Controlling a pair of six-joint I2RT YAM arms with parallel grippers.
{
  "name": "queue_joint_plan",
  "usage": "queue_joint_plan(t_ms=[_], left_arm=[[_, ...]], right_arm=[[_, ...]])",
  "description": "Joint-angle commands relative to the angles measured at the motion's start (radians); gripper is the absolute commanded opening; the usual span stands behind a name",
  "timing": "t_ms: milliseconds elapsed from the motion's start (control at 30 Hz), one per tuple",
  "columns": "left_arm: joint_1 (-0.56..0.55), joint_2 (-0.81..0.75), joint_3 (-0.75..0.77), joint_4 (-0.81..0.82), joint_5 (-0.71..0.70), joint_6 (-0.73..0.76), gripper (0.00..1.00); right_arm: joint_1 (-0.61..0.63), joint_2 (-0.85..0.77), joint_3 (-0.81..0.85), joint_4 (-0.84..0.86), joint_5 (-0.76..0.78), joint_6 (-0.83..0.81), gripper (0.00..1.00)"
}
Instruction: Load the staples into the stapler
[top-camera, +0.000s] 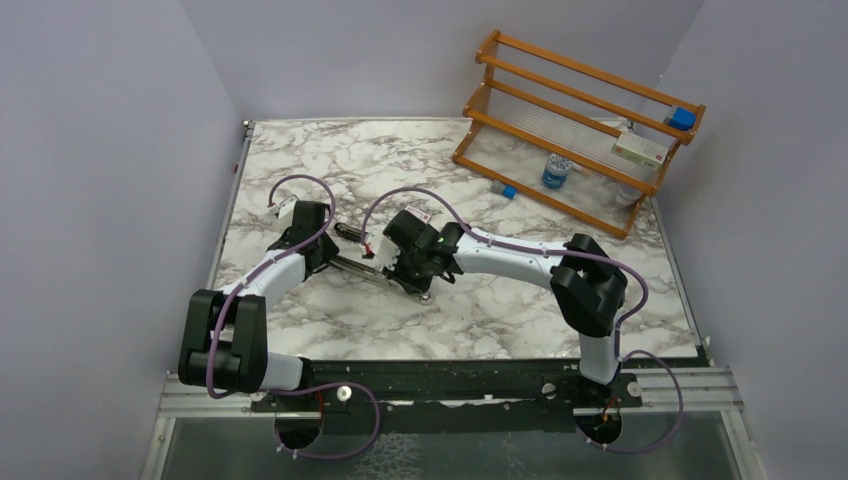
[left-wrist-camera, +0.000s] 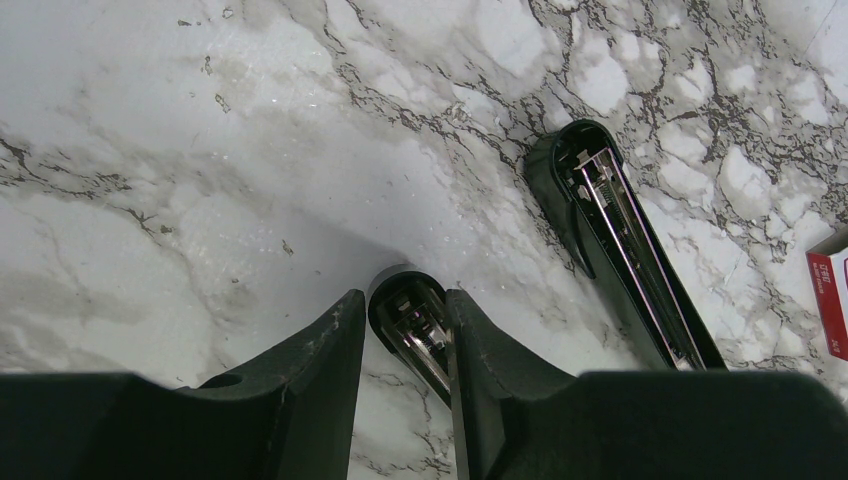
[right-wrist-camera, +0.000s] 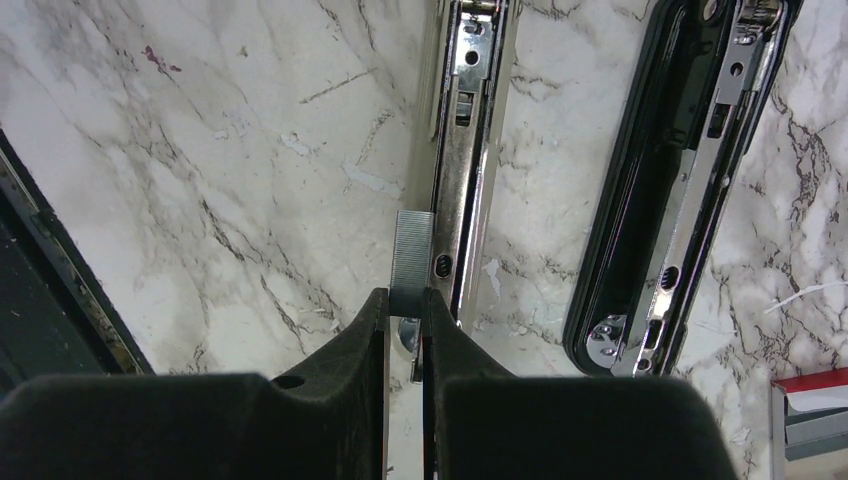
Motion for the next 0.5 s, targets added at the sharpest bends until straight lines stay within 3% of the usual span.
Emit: queue_joint_plan(t_ms=[0,267,467], left_arm=[[0.008,-0.015,-0.019,-0.039,-0.025,0.021,0.38],[0.009,-0.013,-0.015,-0.039,-0.023,0.021,0.38],[0.008,-0.011,-0.014,-0.038,-0.02,0.021,0.38]], right_arm=[[0.008,-0.029,0.003,0.058,0.03,0.05,0.01],[0.006,-0.051,-0.008,0.084,0.132,0.06,0.01],[0.007,-0.022,0.006,0.049,0.111,0.039,0.01]])
